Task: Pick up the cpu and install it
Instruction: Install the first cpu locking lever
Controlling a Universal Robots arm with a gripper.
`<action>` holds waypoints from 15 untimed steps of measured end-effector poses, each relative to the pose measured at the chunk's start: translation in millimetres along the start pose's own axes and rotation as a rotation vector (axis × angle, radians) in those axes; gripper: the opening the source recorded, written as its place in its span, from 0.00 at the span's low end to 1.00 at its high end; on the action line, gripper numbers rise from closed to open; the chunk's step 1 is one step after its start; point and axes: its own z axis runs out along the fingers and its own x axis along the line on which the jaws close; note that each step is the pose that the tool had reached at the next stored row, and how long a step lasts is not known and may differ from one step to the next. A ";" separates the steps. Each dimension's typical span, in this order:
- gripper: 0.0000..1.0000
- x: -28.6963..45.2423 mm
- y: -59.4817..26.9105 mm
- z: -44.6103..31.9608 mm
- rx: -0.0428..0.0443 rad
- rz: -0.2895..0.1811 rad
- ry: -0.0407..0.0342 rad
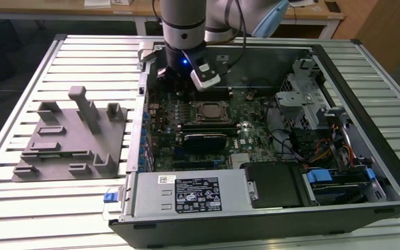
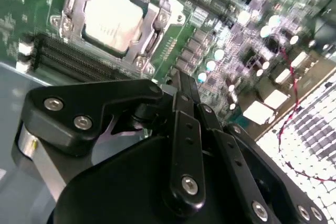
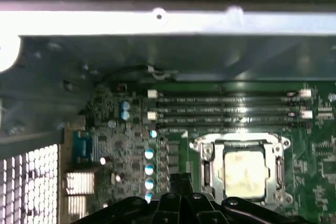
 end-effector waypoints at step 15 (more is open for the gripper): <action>0.11 6.1 -0.1 -0.3 -0.1601 0.005 0.0041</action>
